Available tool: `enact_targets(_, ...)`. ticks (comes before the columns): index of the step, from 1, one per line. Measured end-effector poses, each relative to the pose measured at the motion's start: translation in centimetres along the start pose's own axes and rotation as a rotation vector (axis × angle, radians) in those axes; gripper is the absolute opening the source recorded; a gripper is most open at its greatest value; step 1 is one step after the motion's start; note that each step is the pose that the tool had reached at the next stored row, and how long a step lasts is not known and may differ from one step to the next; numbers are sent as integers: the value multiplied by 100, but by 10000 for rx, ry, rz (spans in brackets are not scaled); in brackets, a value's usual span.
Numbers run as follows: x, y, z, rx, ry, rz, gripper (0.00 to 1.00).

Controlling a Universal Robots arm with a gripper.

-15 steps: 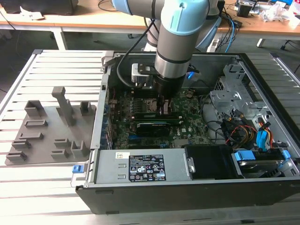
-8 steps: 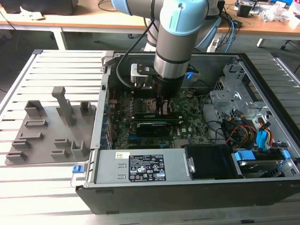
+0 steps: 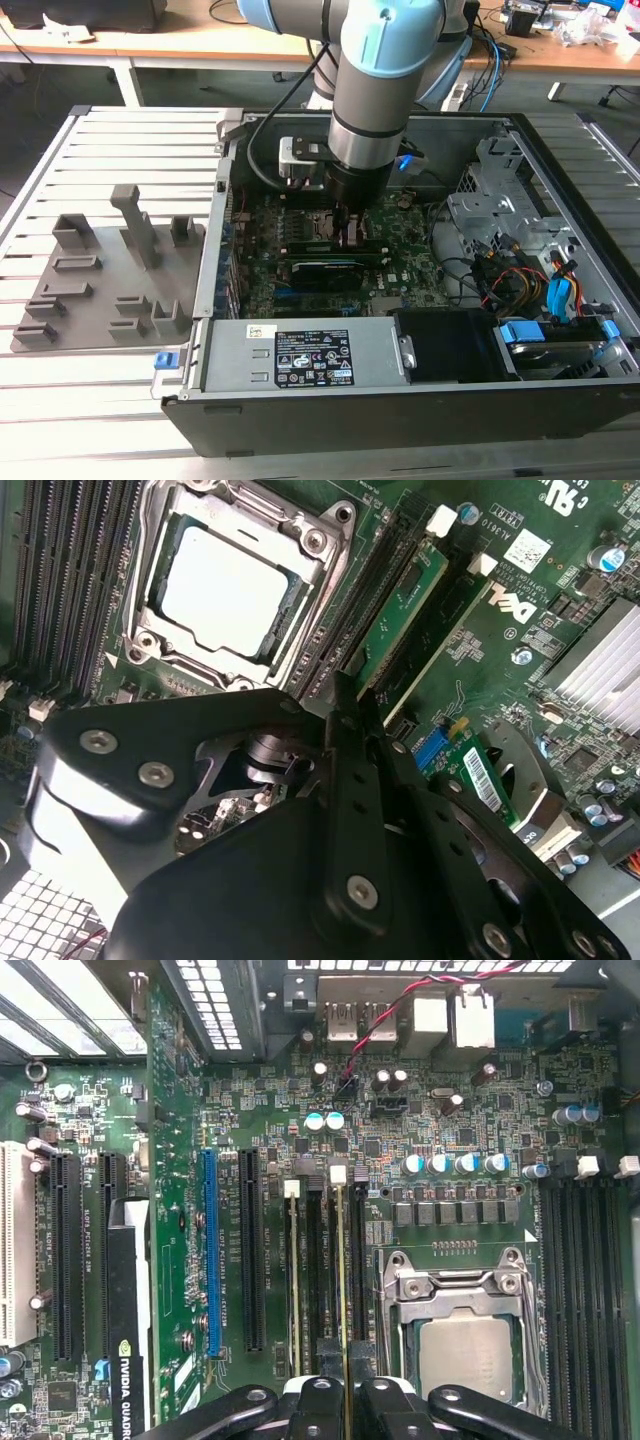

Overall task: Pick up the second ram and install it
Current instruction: 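Insert the second ram into the second slot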

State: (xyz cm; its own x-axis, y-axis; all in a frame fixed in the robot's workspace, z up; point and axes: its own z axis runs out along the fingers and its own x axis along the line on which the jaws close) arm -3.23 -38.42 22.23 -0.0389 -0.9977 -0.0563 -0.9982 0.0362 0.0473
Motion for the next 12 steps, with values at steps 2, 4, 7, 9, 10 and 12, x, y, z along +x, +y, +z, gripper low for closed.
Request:
enact_targets(2,0,1,-2,2,-21,-2,14)
enact_targets(4,1,1,3,-1,-64,-3,14)
enact_targets(7,3,-1,26,-3,-59,-4,14)
enact_targets(9,2,-1,27,-1,-60,-4,14)
enact_targets(10,2,0,27,-1,-60,-3,14)
enact_targets(12,2,1,28,-1,-59,-1,15)
